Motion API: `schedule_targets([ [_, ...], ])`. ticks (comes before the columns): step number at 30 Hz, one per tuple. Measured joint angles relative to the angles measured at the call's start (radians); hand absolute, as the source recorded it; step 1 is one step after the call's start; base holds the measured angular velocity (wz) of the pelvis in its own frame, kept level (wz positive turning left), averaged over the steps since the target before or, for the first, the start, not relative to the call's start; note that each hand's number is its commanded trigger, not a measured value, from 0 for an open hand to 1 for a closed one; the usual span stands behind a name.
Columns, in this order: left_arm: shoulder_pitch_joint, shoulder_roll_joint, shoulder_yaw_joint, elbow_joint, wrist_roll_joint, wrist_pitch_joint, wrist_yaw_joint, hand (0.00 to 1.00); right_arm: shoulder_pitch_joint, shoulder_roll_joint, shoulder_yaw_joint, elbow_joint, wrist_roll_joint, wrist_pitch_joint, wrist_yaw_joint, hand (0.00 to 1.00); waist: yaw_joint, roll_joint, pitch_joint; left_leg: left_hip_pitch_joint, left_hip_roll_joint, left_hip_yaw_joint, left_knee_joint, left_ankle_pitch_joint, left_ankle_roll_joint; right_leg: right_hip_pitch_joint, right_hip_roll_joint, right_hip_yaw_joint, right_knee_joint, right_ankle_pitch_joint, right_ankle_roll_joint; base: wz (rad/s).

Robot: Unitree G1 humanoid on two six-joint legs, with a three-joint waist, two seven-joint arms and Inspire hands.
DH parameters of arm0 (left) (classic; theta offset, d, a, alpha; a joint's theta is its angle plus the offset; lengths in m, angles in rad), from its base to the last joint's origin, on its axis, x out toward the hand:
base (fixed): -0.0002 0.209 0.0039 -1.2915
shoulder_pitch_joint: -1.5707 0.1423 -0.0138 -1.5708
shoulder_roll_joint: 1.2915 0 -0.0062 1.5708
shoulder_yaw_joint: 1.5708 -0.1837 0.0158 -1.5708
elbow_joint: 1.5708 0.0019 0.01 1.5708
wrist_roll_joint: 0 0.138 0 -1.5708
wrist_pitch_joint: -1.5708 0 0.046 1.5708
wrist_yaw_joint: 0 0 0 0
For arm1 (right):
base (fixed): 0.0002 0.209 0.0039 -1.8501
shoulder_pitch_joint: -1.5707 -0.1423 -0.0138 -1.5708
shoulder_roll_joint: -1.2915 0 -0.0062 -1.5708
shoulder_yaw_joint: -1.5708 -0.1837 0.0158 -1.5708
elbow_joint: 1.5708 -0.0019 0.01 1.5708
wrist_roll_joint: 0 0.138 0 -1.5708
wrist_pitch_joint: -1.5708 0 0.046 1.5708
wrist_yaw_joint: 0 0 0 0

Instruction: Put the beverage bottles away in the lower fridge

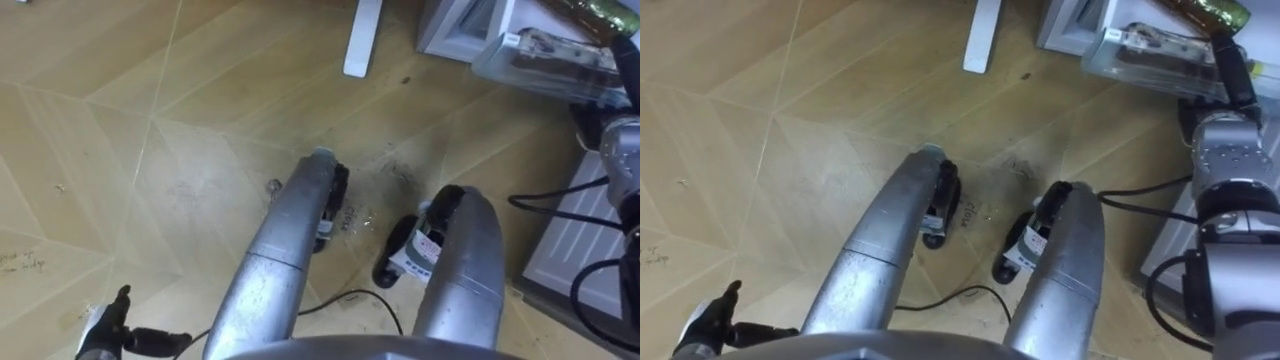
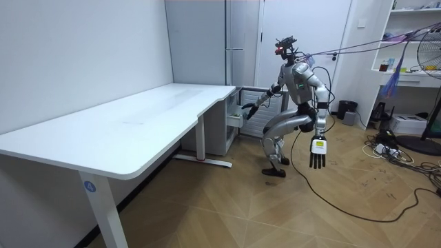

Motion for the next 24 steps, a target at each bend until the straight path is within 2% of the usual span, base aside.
schedule_targets([
  [4, 0.033, 0.001, 0.0, -0.015, -0.004, 0.005, -0.018, 0.0, 0.0, 0.0, 0.0, -0.004, 0.012, -0.006, -0.017, 0.0, 0.012, 0.002, -0.001, 0.002, 0.003, -0.011, 0.0, 0.001, -0.013, 0.003, -0.001, -0.012, 0.001, -0.003, -0.007, 0.0],
  [8, 0.034, 0.002, 0.001, -0.018, -0.004, 0.007, -0.019, 0.0, 0.0, 0.0, 0.0, -0.004, 0.013, -0.02, -0.034, 0.0, 0.028, 0.002, -0.001, 0.002, 0.005, -0.014, 0.0, 0.004, -0.019, 0.005, -0.005, -0.019, 0.005, -0.008, -0.016, 0.01],
  [16, 0.035, 0.002, 0.0, -0.021, 0.001, 0.007, -0.024, 0.0, -0.001, -0.002, 0.0, -0.005, 0.018, -0.023, -0.04, 0.0, 0.038, 0.003, -0.0009, 0.002, 0.016, -0.013, 0.0, 0.009, -0.029, 0.006, -0.02, -0.034, 0.013, -0.013, -0.027, 0.02],
  [18, 0.036, 0.01, 0.0, -0.03, 0.003, 0.007, -0.022, 0.0, -0.001, -0.004, -0.001, -0.007, 0.019, -0.025, -0.058, 0.0, 0.038, 0.003, -0.0012, 0.005, 0.014, -0.019, 0.0, 0.011, -0.034, 0.015, -0.034, -0.049, 0.013, -0.015, -0.031, 0.09],
  [24, 0.058, 0.031, 0.002, -0.068, 0.007, 0.006, -0.009, 0.0, -0.001, -0.013, 0.0, -0.056, 0.055, -0.026, -0.142, 0.0, 0.037, 0.003, -0.0013, 0.009, 0.021, -0.027, 0.0, 0.014, -0.04, 0.028, -0.039, -0.067, 0.013, -0.021, -0.042, 0.03],
])
